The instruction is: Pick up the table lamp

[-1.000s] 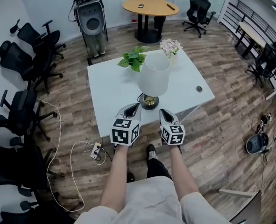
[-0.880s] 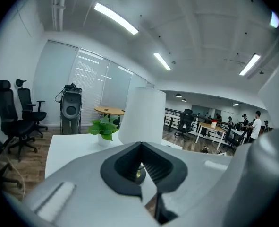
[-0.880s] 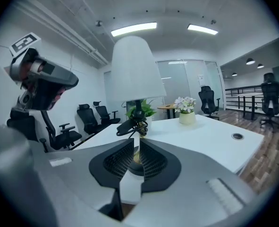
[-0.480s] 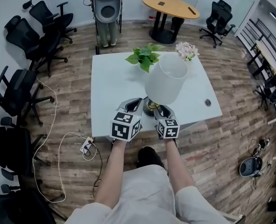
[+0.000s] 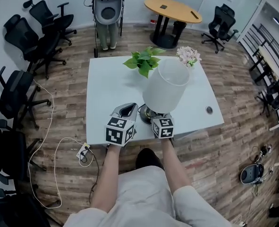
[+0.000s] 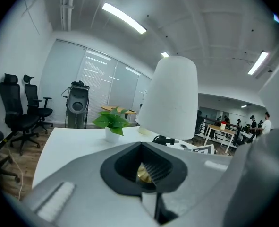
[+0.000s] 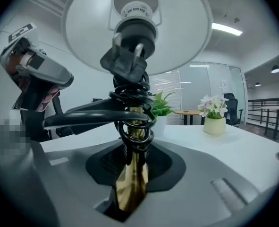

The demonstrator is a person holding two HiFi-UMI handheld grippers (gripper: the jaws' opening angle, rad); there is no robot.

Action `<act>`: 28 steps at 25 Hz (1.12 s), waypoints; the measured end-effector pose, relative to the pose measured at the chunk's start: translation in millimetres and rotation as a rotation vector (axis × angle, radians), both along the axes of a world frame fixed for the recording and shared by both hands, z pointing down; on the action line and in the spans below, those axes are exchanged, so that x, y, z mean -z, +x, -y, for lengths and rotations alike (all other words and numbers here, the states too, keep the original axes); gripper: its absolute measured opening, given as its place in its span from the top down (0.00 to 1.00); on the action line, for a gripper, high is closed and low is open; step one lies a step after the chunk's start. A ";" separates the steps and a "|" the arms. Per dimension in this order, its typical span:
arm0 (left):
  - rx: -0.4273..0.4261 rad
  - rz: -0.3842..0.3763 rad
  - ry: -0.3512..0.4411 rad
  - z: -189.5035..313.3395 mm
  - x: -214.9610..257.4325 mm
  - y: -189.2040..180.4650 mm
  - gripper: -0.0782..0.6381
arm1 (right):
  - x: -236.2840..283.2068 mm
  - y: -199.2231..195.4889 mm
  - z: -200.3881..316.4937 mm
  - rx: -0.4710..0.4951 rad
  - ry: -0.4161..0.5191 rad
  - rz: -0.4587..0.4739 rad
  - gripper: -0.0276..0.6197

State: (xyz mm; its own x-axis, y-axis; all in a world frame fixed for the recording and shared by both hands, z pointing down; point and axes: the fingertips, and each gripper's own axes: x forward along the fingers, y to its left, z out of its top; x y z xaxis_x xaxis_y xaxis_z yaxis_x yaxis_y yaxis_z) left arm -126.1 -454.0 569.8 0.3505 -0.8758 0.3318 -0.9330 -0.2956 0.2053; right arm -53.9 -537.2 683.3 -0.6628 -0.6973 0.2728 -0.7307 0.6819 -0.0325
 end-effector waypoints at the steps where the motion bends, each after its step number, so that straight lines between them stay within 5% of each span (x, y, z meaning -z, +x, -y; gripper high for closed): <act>1: 0.000 0.000 0.001 0.0 1.3 0.6 0.89 | -0.3 -0.7 0.2 0.000 -0.005 0.002 0.77; 20: -0.035 -0.001 0.038 -12.0 73.8 15.9 0.89 | 39.9 6.8 -45.8 -0.031 -0.073 -0.099 0.79; 28: -0.075 0.001 0.041 -36.7 107.3 20.3 0.89 | 70.6 12.5 -89.7 -0.058 -0.127 -0.074 0.79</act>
